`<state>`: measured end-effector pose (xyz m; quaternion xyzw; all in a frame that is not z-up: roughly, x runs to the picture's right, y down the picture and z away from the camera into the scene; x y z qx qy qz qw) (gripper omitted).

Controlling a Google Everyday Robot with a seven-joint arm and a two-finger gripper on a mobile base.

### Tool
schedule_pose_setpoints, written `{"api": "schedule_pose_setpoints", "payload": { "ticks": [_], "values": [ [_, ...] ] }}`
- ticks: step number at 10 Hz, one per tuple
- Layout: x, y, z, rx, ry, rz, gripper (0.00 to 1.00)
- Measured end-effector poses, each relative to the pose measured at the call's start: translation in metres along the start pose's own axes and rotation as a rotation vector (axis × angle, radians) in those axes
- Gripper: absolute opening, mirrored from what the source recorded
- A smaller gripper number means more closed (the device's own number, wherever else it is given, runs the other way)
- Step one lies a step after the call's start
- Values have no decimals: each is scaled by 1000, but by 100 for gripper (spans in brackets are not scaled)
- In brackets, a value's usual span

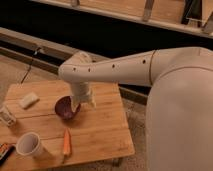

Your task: Pick up the ceramic cup

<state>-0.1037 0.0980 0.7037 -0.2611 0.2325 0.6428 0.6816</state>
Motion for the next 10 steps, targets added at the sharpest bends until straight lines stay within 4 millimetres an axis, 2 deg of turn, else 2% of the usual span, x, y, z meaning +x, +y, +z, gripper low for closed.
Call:
{"api": "schedule_pose_setpoints", "payload": {
  "ticks": [2,4,6,9,10],
  "values": [
    [-2,0,-2,8,-6,-5,65],
    [-4,15,-10,41,-26,-69,65],
    [2,37,-17,65,-34,-148,65],
    [24,88,-23,64,-37,-344,65],
    [38,109,-24,47,-26,-435,65]
  ]
}}
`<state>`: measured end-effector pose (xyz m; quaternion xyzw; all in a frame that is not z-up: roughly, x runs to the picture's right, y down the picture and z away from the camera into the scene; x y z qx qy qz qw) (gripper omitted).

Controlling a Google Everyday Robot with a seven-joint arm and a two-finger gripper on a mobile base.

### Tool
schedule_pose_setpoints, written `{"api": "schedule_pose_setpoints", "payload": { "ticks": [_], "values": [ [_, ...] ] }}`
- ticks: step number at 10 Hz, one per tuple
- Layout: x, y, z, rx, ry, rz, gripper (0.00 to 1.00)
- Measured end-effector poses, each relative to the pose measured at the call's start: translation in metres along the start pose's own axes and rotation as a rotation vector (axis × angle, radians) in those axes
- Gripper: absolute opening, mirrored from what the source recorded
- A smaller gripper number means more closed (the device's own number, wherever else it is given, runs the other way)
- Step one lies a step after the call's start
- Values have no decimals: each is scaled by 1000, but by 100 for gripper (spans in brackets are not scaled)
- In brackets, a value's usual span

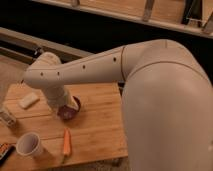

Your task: Pick up the ceramic cup

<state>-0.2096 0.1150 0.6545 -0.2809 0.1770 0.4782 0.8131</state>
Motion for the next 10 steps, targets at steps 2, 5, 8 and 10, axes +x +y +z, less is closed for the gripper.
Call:
{"api": "schedule_pose_setpoints", "payload": {
  "ticks": [2,5,8,10],
  "values": [
    [7,25,-1,-19,12,-96,65],
    [17,57,2,-29,33,-213,65],
    [24,95,8,-21,48,-342,65],
    [22,113,16,-12,46,-394,65]
  ]
}}
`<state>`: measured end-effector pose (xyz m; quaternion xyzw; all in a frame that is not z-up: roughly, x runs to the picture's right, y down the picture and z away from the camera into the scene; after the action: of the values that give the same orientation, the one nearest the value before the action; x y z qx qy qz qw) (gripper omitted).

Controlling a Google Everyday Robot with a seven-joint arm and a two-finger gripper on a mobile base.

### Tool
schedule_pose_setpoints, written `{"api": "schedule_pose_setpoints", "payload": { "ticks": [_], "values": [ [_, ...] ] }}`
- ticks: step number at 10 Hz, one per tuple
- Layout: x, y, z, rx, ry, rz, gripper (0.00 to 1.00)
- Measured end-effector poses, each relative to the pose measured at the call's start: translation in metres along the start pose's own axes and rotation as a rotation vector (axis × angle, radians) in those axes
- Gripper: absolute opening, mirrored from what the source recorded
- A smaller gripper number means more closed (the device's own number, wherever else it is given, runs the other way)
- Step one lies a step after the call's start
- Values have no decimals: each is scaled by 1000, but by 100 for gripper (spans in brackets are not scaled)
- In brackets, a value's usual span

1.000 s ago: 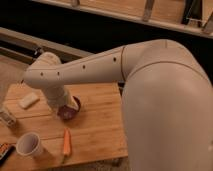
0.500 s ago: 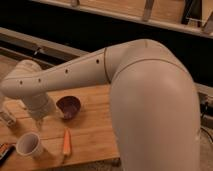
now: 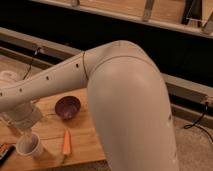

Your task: Pick up the ceramic cup

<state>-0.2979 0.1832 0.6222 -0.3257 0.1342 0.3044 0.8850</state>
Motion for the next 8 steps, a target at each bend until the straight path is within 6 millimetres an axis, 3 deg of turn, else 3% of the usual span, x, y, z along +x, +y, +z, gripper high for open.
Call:
{"api": "schedule_pose_setpoints", "payload": {
  "ticks": [4,8],
  "values": [
    [-26,6,9,-6,-60,-21,65],
    [-31,6,31,-17,-51,-38,65]
  ]
}}
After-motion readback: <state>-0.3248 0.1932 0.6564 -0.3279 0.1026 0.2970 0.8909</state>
